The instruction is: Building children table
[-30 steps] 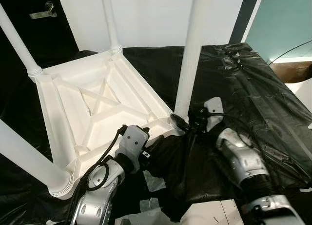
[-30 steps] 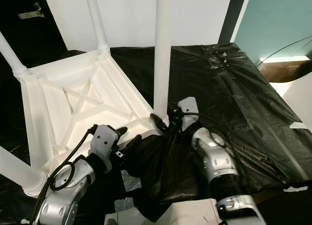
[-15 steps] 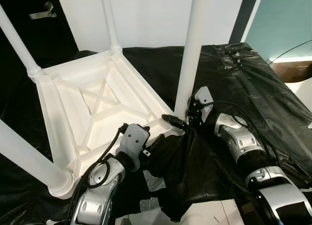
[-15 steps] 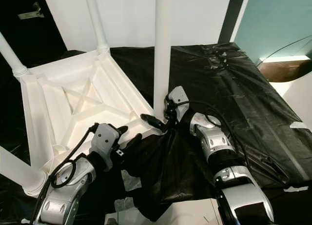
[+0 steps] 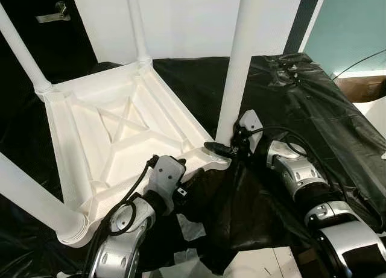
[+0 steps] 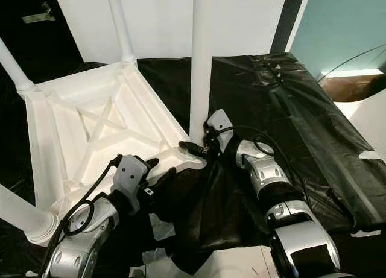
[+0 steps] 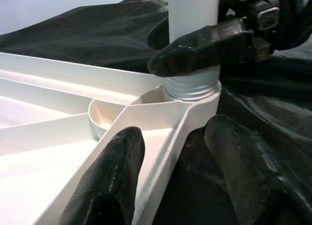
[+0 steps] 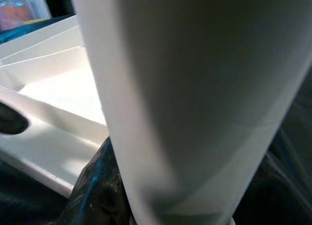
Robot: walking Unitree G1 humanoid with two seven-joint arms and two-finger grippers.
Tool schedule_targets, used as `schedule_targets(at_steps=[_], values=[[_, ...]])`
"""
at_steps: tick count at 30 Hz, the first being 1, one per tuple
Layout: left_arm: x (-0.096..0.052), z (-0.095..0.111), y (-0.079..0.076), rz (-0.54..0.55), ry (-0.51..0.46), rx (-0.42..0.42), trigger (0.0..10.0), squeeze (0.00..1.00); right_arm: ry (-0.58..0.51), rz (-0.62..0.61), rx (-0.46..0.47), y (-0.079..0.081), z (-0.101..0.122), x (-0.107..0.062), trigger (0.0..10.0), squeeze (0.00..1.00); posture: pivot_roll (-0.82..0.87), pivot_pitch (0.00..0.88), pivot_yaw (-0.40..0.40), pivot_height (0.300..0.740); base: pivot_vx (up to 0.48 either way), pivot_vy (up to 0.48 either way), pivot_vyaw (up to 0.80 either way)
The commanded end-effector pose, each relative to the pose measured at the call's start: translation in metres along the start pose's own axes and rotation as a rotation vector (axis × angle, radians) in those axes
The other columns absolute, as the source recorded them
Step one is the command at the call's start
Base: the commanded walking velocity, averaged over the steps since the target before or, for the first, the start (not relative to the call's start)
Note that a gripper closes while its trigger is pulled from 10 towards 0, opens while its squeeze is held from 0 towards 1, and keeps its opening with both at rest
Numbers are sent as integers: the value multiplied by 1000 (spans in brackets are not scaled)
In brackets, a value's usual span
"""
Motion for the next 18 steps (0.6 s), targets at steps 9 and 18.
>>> schedule_targets(at_steps=[9,18], values=[[-1,0,2,38,14,3,10000,0,41,-289,124,-1,-28,-8,0,0,149,82,-10,740,0,0,0],[-1,3,1,64,3,-4,10000,0,38,-628,227,2,-37,-29,0,0,158,97,-47,740,0,0,0]])
Point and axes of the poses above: a point about 5 cm out from each wrist's last joint towards the gripper, its own x axis pointing out of the wrist towards the gripper, its own z axis along the axis of the wrist's last joint, y = z × x, the point moved 5 cm from there along x, pointing out of the wrist towards the gripper, and after that the axes turned 1 degree about x, right-handed, at the moved point
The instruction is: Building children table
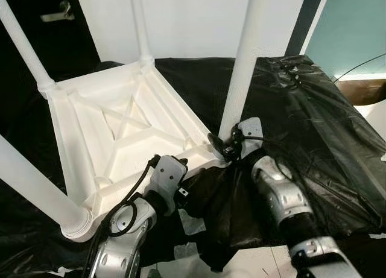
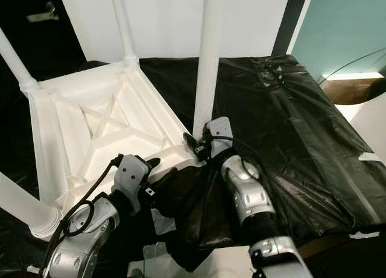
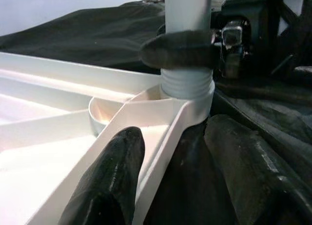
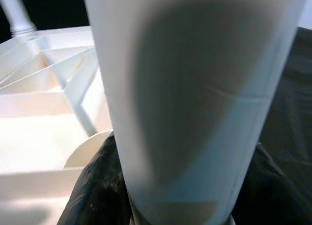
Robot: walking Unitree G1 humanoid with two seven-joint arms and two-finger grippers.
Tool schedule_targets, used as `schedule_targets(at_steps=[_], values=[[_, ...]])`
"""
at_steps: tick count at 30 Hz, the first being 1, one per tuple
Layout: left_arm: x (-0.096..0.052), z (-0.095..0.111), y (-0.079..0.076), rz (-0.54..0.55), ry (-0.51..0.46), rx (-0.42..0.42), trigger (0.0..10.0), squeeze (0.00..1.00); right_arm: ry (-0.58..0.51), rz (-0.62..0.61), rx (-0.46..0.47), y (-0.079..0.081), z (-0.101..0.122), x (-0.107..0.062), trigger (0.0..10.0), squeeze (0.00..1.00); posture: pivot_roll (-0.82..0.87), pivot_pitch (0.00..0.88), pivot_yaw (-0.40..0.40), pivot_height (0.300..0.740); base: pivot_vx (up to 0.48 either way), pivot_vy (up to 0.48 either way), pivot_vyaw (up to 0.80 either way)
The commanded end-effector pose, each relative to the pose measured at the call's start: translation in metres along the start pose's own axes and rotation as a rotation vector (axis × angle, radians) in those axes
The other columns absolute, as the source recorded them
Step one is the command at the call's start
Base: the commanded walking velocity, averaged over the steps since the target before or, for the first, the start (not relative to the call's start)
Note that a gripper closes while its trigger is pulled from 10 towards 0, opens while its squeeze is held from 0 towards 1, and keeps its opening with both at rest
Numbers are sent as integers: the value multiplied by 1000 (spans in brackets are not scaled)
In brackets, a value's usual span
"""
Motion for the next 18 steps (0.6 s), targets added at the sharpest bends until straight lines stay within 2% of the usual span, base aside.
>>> schedule_targets(at_steps=[1,6,8,9,11,12,13,14,18], values=[[0,-1,5,70,9,-3,10000,0,115,-126,31,-17,-30,-14,0,0,158,97,-47,740,0,0,0],[2,-1,5,72,3,-6,10000,0,107,-166,29,-13,-26,-17,0,0,143,103,-46,740,0,0,0],[4,0,4,64,0,-5,10000,0,104,-189,22,-17,-22,-18,0,0,136,104,-49,740,0,0,0],[4,1,4,62,-1,-4,10000,0,106,-197,9,-19,-21,-19,1255,0,127,101,-54,740,0,0,0],[5,1,4,61,-1,-4,10000,0,108,-202,-1,-21,-20,-20,1255,0,127,101,-54,740,0,0,0],[5,1,5,64,0,-3,10000,0,111,-203,-5,-21,-20,-20,9490,0,119,97,-58,740,0,0,0],[5,1,5,64,0,-3,10000,0,111,-203,-5,-21,-20,-20,9490,0,119,97,-58,740,0,0,0],[5,1,8,70,0,1,10000,0,116,-208,-6,-23,-18,-21,10000,0,106,94,-51,740,0,0,0],[7,1,9,66,-2,3,10000,0,111,-209,-2,-23,-17,-22,10000,0,105,88,-42,740,0,0,0]])
Point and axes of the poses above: a point about 5 cm out from each wrist's last joint towards the gripper, its own x axis pointing out of the wrist towards the gripper, its own z axis along the axis of the wrist's last joint, y = z × x, the point moved 5 cm from there along x, pointing out of the wrist towards the gripper, and after that the axes turned 1 degree about x, right-handed, at the moved point
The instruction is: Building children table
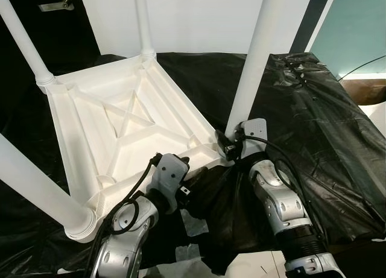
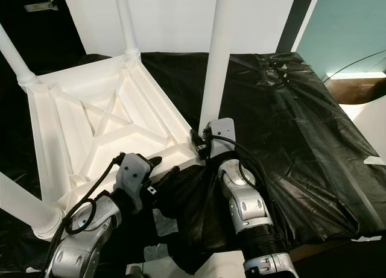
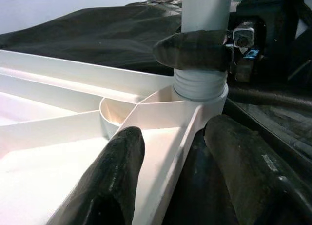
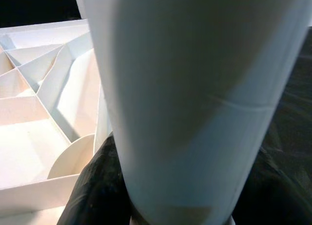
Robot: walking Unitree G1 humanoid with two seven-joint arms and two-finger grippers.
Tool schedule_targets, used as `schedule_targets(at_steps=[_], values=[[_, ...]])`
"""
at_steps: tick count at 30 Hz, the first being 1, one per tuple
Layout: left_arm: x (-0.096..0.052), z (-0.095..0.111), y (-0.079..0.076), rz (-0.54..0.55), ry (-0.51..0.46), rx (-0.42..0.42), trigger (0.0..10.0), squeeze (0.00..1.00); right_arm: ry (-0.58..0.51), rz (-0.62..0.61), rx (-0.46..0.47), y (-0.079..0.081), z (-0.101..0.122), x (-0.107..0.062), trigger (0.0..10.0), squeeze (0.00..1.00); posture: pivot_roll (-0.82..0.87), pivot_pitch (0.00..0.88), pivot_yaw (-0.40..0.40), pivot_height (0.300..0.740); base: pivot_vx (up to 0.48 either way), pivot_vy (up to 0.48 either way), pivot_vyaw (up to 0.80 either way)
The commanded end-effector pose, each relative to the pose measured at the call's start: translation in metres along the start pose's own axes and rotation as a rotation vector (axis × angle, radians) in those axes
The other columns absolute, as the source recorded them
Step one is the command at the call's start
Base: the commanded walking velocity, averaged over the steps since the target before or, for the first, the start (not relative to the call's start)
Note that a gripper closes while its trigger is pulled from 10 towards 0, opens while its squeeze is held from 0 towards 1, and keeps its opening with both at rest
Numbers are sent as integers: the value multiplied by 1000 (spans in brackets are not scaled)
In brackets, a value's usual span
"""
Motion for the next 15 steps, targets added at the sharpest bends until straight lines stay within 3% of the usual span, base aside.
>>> schedule_targets(at_steps=[1,2,8,9,12,13,14,15], values=[[1,-4,7,68,16,-5,10000,0,102,-87,-8,-21,-25,-10,10000,0,105,88,-42,740,0,0,0],[2,-4,7,62,14,-2,10000,0,91,-80,-1,-22,-23,-9,10000,1000,102,86,-36,740,0,0,0],[3,-2,9,50,14,11,10000,0,37,26,34,-16,-11,-9,10000,1000,107,74,-28,740,0,0,0],[3,-3,10,51,17,17,10000,0,25,125,38,-12,-8,-11,10000,1000,108,71,-27,740,0,0,0],[3,-2,10,54,16,21,10000,0,23,203,44,-12,-6,-12,10000,988,115,69,-26,740,0,0,0],[3,-2,10,54,16,22,10000,0,20,238,26,-13,-5,-13,10000,612,115,69,-26,740,0,0,0],[3,-2,10,54,16,22,10000,0,20,238,26,-13,-5,-13,10000,612,115,69,-26,740,0,0,0],[3,-2,10,53,16,24,10000,0,22,287,9,-14,-4,-13,10000,0,118,64,-24,740,0,0,0]])
Point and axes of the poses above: a point about 5 cm out from each wrist's last joint towards the gripper, its own x axis pointing out of the wrist towards the gripper, its own z axis along the axis of the wrist's last joint, y = z × x, the point moved 5 cm from there along x, pointing out of the wrist towards the gripper, and after that the axes turned 1 degree about x, right-handed, at the moved point
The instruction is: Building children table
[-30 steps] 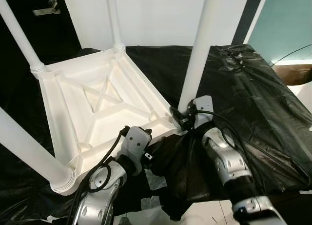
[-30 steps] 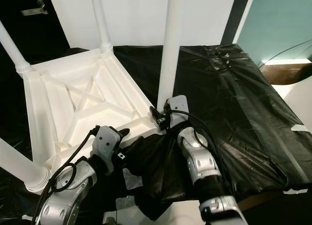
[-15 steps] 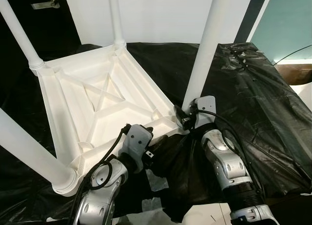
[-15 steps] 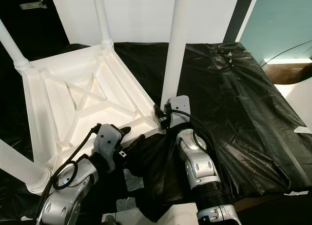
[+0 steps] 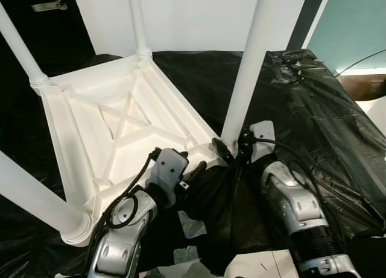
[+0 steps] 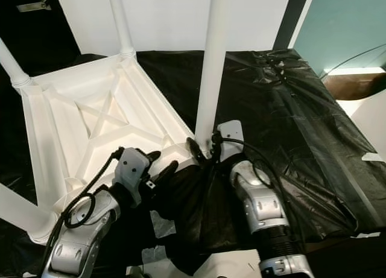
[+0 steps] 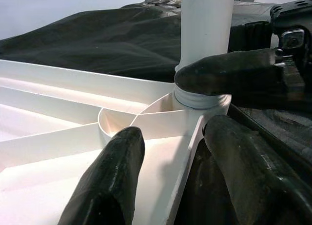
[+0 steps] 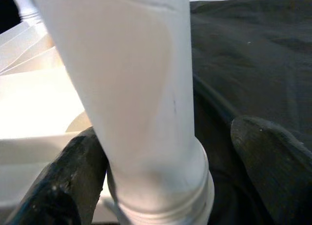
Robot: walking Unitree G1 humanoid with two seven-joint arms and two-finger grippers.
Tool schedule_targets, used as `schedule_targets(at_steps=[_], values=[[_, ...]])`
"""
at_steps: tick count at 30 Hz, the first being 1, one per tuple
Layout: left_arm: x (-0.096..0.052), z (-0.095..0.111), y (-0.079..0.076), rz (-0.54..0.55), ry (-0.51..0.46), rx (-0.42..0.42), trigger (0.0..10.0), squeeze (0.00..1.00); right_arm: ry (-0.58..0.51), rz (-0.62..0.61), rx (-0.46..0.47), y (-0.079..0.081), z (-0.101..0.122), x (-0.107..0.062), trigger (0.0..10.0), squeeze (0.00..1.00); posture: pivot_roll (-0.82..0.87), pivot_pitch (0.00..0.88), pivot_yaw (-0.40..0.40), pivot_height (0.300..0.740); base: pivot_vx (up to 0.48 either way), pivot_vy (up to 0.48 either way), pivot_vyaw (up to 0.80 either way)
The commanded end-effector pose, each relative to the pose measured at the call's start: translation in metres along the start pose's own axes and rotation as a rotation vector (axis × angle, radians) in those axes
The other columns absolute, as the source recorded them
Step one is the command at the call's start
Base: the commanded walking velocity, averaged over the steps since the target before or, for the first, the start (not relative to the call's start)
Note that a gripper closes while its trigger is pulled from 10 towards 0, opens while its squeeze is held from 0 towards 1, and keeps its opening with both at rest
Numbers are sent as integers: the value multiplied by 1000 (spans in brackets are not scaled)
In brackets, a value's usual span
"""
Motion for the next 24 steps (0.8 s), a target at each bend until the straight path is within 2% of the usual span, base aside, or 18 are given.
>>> schedule_targets(at_steps=[1,3,9,11,13,15,19,20,24], values=[[0,-6,5,49,24,0,10000,0,6,62,-20,-6,0,-3,10000,0,118,64,-24,740,0,0,0],[0,-6,5,49,24,0,10000,0,6,62,-20,-6,0,-3,10000,0,118,64,-24,740,0,0,0],[0,-8,2,30,30,1,10000,0,23,193,-84,-11,2,5,10000,0,115,57,-14,740,0,0,0],[0,-8,0,14,33,4,10000,0,37,310,-122,-2,6,14,10000,0,117,55,-10,740,0,0,0],[0,-8,0,14,33,4,10000,0,37,310,-122,-2,6,14,10000,0,117,55,-10,740,0,0,0],[0,-7,1,11,31,9,10000,0,54,432,-153,13,7,23,10000,0,125,50,-9,740,0,0,0],[1,-6,2,15,29,11,10000,0,66,489,-183,20,6,28,10000,0,133,46,-11,740,0,0,0],[1,-5,3,20,28,12,10000,0,71,507,-201,21,5,29,3137,0,146,41,-19,740,0,0,0],[1,-4,3,25,26,12,10000,0,73,529,-220,21,4,30,3137,0,146,41,-19,740,0,0,0]])
Point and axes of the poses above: a point about 5 cm out from each wrist's last joint towards the gripper, its own x axis pointing out of the wrist towards the gripper, its own z axis along the axis of the wrist's last joint, y = z × x, the point moved 5 cm from there along x, pointing out of the wrist towards the gripper, and after that the axes turned 1 degree about x, right-handed, at the moved point
